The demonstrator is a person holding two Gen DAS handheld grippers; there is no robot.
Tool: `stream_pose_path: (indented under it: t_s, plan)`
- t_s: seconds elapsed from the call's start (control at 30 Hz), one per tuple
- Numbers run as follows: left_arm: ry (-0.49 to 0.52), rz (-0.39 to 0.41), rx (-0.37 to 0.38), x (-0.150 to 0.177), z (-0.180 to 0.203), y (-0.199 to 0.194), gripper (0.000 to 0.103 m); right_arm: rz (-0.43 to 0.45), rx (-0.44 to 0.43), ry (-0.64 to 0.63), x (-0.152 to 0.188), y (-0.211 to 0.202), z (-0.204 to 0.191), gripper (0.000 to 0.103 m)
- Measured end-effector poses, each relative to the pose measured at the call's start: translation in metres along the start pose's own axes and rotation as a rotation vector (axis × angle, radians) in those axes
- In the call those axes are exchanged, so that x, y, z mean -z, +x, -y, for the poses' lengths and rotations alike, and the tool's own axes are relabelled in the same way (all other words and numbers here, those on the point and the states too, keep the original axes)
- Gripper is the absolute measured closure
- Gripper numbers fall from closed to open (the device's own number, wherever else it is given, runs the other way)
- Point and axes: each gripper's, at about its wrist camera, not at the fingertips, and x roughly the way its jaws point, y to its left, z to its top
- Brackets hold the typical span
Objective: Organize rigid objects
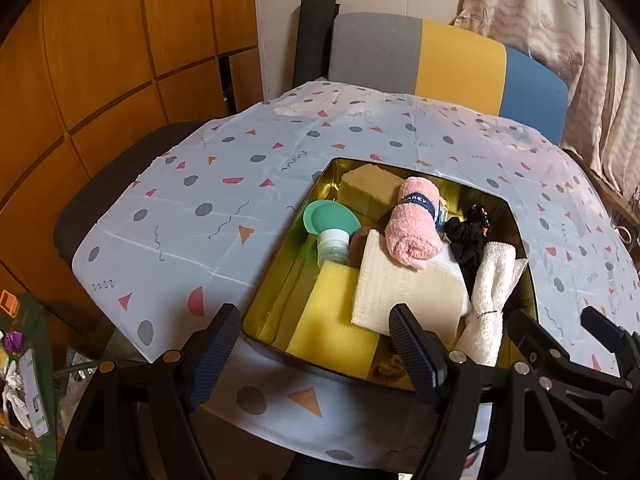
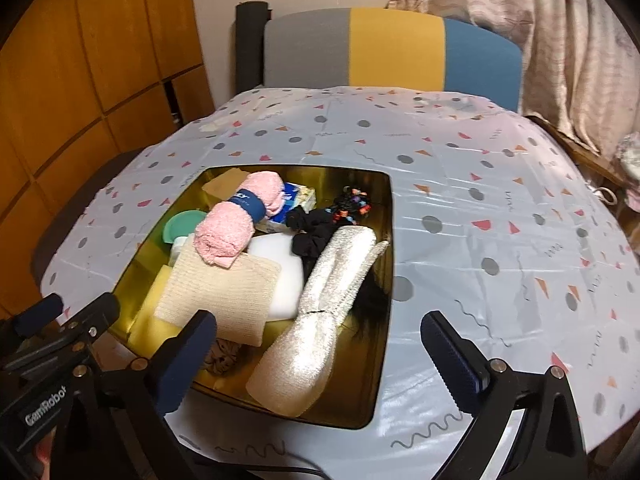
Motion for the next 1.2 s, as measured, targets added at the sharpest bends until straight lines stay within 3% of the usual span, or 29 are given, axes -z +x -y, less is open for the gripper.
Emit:
stream_pose_path:
  t_s: [0.43, 0.73, 0.83, 1.2]
  plan:
    - [0.018, -0.004, -0.037, 0.0008, -0.0046, -0.0035, 0.026, 0.000, 0.103, 0.041, 0.0010, -0.0042, 0.0017, 0.000]
    - [0.015, -0.019, -0.037, 0.0011, -0.0061, -0.0008, 0.026, 0.007, 0.113, 0.063, 0.0007, -0.0039, 0.0035, 0.000]
    - [0.023, -0.021, -0.028, 0.0015, -0.0042, -0.0016, 0.031, 0.008, 0.105, 0.065, 0.0013, -0.0039, 0.0034, 0.000]
    - [0.036, 0.014, -0.054, 0.0015, -0.0033, -0.0065, 0.034, 0.011, 0.108, 0.057, 0.0018, -0.0024, 0.0014, 0.000]
